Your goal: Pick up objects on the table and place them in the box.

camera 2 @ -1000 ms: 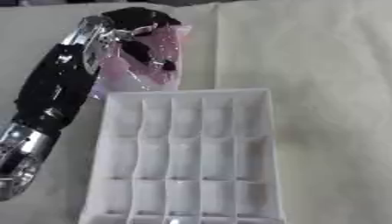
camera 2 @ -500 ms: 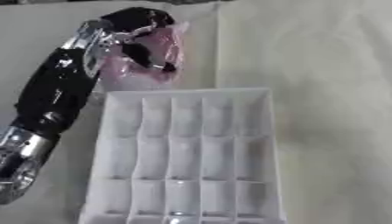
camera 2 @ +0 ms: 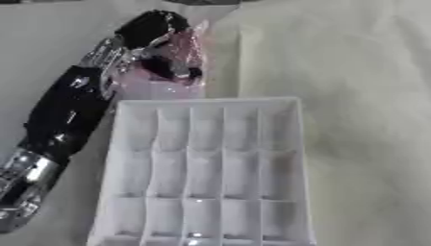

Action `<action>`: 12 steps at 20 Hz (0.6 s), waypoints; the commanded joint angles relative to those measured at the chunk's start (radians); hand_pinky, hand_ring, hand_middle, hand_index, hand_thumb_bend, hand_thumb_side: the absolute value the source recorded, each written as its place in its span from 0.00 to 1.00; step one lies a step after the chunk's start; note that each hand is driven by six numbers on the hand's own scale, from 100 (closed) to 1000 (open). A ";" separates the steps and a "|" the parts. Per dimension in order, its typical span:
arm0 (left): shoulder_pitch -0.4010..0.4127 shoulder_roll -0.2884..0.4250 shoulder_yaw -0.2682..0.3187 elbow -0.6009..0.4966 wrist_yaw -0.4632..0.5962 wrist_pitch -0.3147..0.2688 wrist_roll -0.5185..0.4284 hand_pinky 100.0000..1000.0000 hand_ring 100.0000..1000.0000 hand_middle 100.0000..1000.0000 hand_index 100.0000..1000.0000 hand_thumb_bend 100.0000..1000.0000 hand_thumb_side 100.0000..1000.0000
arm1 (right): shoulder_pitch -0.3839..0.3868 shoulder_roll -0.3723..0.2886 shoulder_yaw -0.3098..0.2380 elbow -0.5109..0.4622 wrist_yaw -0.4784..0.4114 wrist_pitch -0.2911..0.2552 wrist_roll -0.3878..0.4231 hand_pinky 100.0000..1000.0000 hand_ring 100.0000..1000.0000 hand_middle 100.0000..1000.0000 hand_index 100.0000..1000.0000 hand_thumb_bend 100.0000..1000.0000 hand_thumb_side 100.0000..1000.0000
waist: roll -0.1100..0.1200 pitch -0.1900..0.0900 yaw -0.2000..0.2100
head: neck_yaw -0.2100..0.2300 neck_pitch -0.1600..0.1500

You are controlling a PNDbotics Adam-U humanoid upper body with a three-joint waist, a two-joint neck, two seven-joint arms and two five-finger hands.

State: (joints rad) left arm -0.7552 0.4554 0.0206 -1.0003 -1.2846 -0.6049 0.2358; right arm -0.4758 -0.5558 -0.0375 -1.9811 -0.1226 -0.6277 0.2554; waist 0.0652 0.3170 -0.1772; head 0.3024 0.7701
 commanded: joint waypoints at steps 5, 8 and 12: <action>0.024 0.020 -0.029 -0.008 -0.027 -0.029 0.117 0.00 0.00 0.00 0.00 0.74 0.00 | -0.005 -0.013 -0.009 -0.018 0.001 0.006 -0.002 0.63 0.75 0.79 0.77 0.00 0.87 | -0.002 -0.010 0.003 | -0.006 0.000; 0.023 0.042 -0.035 -0.024 -0.047 -0.043 0.147 0.00 0.00 0.00 0.00 0.73 0.00 | -0.003 -0.013 -0.009 -0.018 0.001 0.008 -0.001 0.63 0.75 0.79 0.77 0.00 0.87 | 0.000 -0.013 0.006 | -0.007 0.000; 0.019 0.103 -0.040 -0.073 -0.070 -0.058 0.204 0.00 0.00 0.00 0.01 0.73 0.00 | 0.000 -0.015 -0.009 -0.018 0.001 0.011 0.000 0.62 0.74 0.79 0.77 0.00 0.87 | 0.003 -0.017 0.010 | -0.014 0.000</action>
State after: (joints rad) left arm -0.7344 0.5103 -0.0144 -1.0596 -1.3366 -0.6605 0.4244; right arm -0.4735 -0.5557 -0.0377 -1.9812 -0.1226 -0.6185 0.2544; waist 0.0716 0.3169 -0.1695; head 0.2979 0.7701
